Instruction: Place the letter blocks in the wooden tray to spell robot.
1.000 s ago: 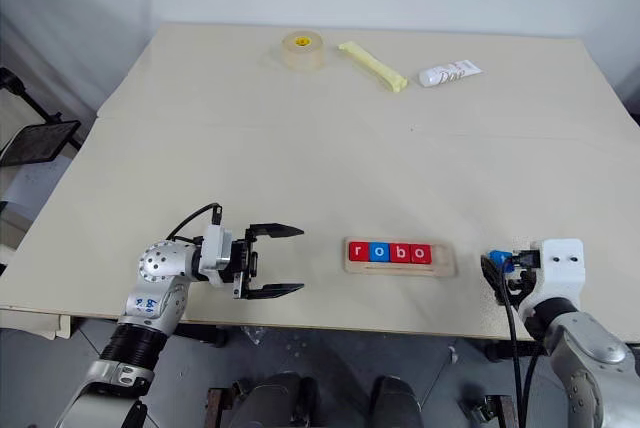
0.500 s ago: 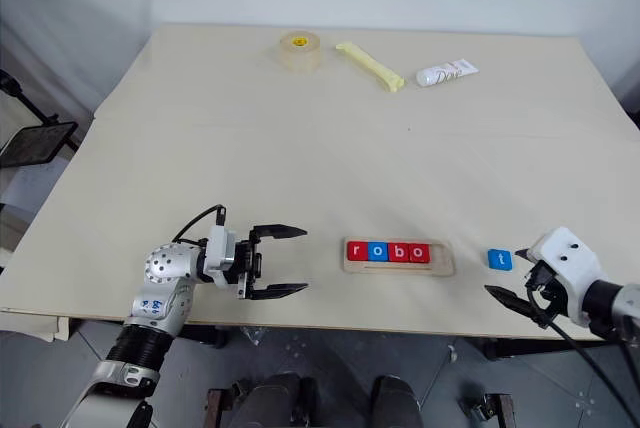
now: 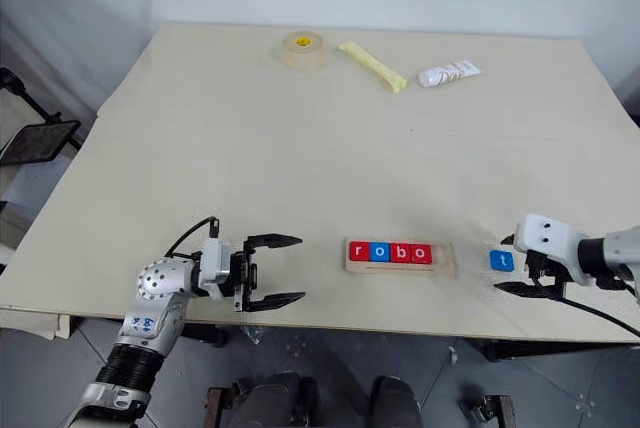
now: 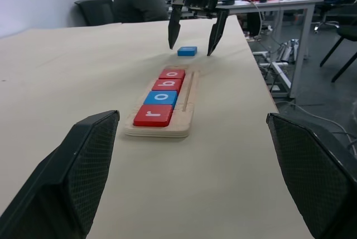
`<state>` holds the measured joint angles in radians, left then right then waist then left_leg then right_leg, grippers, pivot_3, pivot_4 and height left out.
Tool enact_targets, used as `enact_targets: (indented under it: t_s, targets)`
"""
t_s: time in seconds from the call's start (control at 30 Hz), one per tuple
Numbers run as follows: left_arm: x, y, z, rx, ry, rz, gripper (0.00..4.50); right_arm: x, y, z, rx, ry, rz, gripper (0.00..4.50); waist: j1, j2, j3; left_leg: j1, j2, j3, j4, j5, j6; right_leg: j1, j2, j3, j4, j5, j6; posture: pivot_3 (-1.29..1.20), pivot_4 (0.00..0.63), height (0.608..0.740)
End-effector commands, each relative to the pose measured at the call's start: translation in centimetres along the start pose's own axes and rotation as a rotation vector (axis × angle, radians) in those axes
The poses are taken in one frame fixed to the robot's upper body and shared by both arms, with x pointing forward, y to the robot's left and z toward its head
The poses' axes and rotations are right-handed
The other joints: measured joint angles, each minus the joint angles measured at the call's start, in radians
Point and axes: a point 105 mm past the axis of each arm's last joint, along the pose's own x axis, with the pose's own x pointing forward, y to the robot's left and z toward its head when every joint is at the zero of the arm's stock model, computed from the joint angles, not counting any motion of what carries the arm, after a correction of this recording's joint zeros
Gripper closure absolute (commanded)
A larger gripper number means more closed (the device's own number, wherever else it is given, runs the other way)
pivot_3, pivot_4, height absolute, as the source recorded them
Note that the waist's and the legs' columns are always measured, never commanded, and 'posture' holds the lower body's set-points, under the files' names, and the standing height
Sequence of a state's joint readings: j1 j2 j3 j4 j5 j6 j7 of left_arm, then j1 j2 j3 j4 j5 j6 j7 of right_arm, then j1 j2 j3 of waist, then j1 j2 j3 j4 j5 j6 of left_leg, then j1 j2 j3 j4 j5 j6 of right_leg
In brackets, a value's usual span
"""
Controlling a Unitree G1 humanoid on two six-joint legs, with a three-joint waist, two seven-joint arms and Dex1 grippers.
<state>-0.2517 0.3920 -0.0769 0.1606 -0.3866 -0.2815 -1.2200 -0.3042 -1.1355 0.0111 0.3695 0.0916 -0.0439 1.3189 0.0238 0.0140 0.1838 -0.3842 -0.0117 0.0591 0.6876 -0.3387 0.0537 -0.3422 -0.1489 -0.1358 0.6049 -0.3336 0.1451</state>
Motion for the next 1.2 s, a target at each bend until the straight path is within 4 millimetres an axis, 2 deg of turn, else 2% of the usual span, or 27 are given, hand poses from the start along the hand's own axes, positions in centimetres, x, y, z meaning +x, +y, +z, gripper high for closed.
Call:
enact_targets:
  t_s: [0.03,0.23,0.33,0.43,0.57,0.73,0.8,0.9,0.97,1.07,1.2]
  targets:
    - [0.0,0.0,0.6,0.025,-0.013,0.010,0.00,-0.2,-0.3,-0.7,0.012,0.035,-0.004,0.42,0.000,0.000,0.000,0.000,0.000,0.000,0.000,0.000,0.000,0.000,0.000,0.000,0.000,0.000,0.000,0.00,0.150,0.740]
    - [0.4,0.2,0.6,0.026,-0.021,0.004,0.00,-0.6,-0.4,-0.9,0.036,0.043,-0.010,0.42,0.001,0.000,0.000,0.000,0.000,0.000,0.001,0.000,0.000,0.000,0.000,0.000,0.000,0.000,0.000,0.00,0.150,0.740]
    - [0.6,0.4,0.5,0.027,-0.024,-0.001,0.00,-0.7,-0.6,-1.1,0.059,0.057,-0.013,0.88,0.001,0.000,0.000,0.000,0.000,0.000,0.001,0.000,0.000,0.000,0.000,0.000,0.000,0.000,0.000,0.00,0.150,0.740]
    - [0.8,0.5,0.5,0.030,-0.027,-0.006,0.00,-0.6,-0.5,-1.3,0.132,0.067,-0.001,1.80,0.000,0.000,0.000,0.000,0.000,0.000,0.001,0.000,0.000,0.000,0.000,0.000,0.000,0.000,0.000,0.00,0.150,0.740]
    - [0.9,0.7,0.5,0.032,-0.028,-0.009,0.00,-0.5,-0.8,-0.9,0.144,0.048,-0.005,3.06,0.000,0.000,0.000,0.000,0.000,0.000,0.001,0.000,0.000,0.000,0.000,0.000,0.000,0.000,0.000,0.00,0.150,0.740]
    - [0.9,0.9,0.5,0.038,-0.029,-0.007,0.00,-0.9,-1.8,0.4,0.132,0.023,-0.043,3.05,0.000,0.000,0.000,-0.001,0.000,0.000,0.002,0.000,0.000,-0.001,0.000,0.000,0.000,0.000,0.000,0.00,0.150,0.740]
    - [0.8,0.8,0.5,0.039,-0.029,-0.005,0.00,-1.2,-2.2,1.7,0.116,-0.010,-0.067,3.05,0.000,0.000,0.000,-0.001,0.000,0.000,0.002,0.000,0.000,-0.001,0.000,0.000,0.000,0.000,0.000,0.00,0.150,0.740]
    - [0.9,0.9,0.4,0.038,-0.030,-0.003,0.00,-1.6,-2.2,5.4,0.091,-0.094,-0.048,3.05,0.000,0.000,0.000,-0.002,0.000,0.000,0.002,0.000,0.000,-0.002,0.000,0.000,0.001,0.000,0.000,0.00,0.150,0.740]
    - [1.0,0.9,0.3,0.037,-0.034,-0.005,0.00,-1.1,-1.8,7.4,0.042,-0.108,-0.034,3.05,-0.002,0.001,0.000,-0.002,0.000,0.000,0.002,0.000,0.000,-0.002,0.000,0.000,0.001,0.000,0.000,0.00,0.150,0.740]
    - [1.4,1.1,0.3,0.039,-0.041,-0.007,0.00,-0.3,-1.1,8.6,0.026,-0.106,0.012,3.05,-0.001,0.000,0.000,-0.002,0.001,0.000,0.002,0.000,0.000,-0.002,0.000,0.000,0.001,0.000,0.000,0.00,0.150,0.740]
    - [1.6,1.2,0.3,0.044,-0.045,-0.006,0.00,0.4,-0.8,8.6,-0.006,-0.050,0.038,3.05,0.004,0.000,0.000,-0.004,-0.001,-0.004,0.003,0.000,0.000,-0.002,-0.001,0.000,0.001,0.000,0.000,0.00,0.150,0.740]
